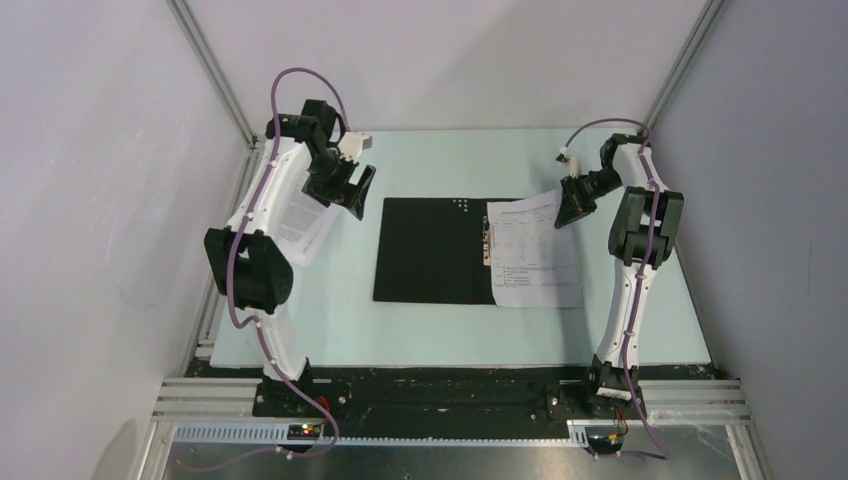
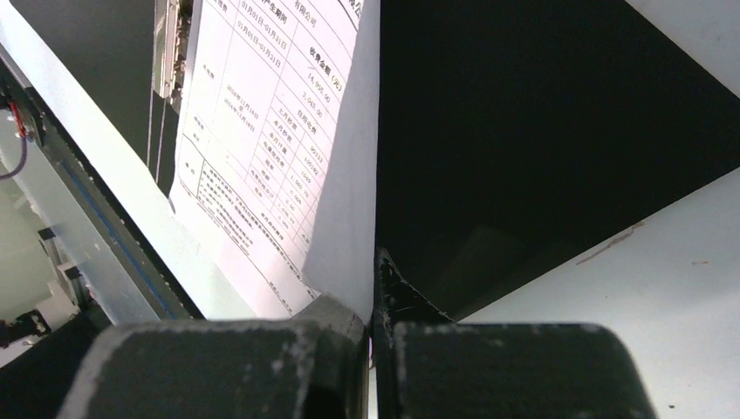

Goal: Put the files into the folder

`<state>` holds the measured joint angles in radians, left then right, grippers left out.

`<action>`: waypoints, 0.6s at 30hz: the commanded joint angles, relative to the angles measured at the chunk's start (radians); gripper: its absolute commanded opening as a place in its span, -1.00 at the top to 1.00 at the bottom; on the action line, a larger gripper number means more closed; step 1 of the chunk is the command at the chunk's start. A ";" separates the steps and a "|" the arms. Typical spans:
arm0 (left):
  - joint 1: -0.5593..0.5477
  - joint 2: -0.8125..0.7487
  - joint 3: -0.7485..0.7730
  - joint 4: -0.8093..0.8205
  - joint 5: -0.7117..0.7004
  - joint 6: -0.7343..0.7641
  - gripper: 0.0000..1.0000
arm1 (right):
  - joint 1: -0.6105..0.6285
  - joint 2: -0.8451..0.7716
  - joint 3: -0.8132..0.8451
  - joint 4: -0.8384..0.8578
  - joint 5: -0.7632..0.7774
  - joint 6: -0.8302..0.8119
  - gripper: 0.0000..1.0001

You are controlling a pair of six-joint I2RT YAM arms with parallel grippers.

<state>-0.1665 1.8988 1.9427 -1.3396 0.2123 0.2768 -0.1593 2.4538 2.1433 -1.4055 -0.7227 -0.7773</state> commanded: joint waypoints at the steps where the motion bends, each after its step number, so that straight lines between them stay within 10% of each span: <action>1: 0.006 -0.039 -0.001 0.011 0.008 -0.016 -0.93 | -0.005 0.009 0.046 0.010 -0.045 0.072 1.00; 18: 0.005 -0.034 -0.011 0.012 0.031 -0.019 -0.91 | -0.009 0.042 0.081 0.031 -0.118 0.186 1.00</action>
<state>-0.1665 1.8984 1.9259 -1.3396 0.2180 0.2699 -0.1852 2.5042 2.1998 -1.3731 -0.8066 -0.5941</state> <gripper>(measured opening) 0.961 0.009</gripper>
